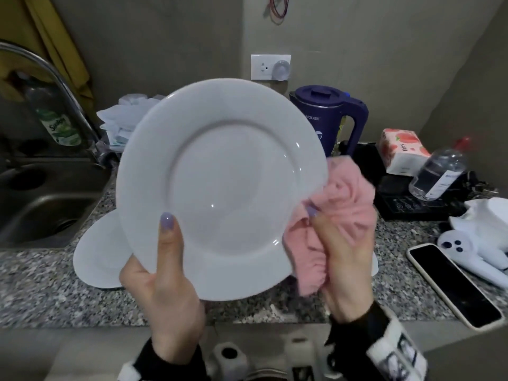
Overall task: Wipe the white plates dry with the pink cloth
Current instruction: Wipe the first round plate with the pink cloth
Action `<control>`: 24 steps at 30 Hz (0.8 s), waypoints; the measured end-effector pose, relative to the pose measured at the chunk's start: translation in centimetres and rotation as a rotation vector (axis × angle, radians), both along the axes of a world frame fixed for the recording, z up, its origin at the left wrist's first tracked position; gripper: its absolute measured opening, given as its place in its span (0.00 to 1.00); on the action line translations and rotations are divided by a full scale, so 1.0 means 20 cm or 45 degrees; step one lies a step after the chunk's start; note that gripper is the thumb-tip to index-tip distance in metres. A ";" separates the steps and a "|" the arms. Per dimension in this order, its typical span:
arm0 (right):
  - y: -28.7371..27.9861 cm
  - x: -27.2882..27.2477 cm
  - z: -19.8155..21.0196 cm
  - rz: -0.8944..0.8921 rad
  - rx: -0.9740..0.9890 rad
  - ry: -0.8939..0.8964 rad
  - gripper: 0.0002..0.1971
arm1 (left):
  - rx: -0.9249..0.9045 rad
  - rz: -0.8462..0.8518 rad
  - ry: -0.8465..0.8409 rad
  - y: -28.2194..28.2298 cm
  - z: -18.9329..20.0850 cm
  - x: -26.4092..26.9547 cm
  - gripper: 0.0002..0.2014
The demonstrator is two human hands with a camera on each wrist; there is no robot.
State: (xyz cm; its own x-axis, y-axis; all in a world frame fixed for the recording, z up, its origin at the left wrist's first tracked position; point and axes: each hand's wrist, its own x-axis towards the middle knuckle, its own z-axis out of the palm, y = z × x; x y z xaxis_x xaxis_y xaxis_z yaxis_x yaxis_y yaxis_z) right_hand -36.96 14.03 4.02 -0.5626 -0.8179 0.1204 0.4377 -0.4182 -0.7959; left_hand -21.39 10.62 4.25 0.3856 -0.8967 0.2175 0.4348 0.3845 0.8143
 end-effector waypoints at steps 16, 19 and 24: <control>0.00 0.14 -0.16 -0.162 0.349 -0.255 0.24 | 0.097 -0.064 -0.053 -0.04 -0.05 -0.06 0.12; 0.06 0.05 -0.17 -0.056 0.375 0.301 0.23 | 0.123 -0.020 -0.118 -0.10 -0.06 0.03 0.09; 0.10 -0.13 -0.01 -0.203 0.311 1.126 0.31 | 0.176 0.011 -0.204 -0.15 -0.10 0.10 0.10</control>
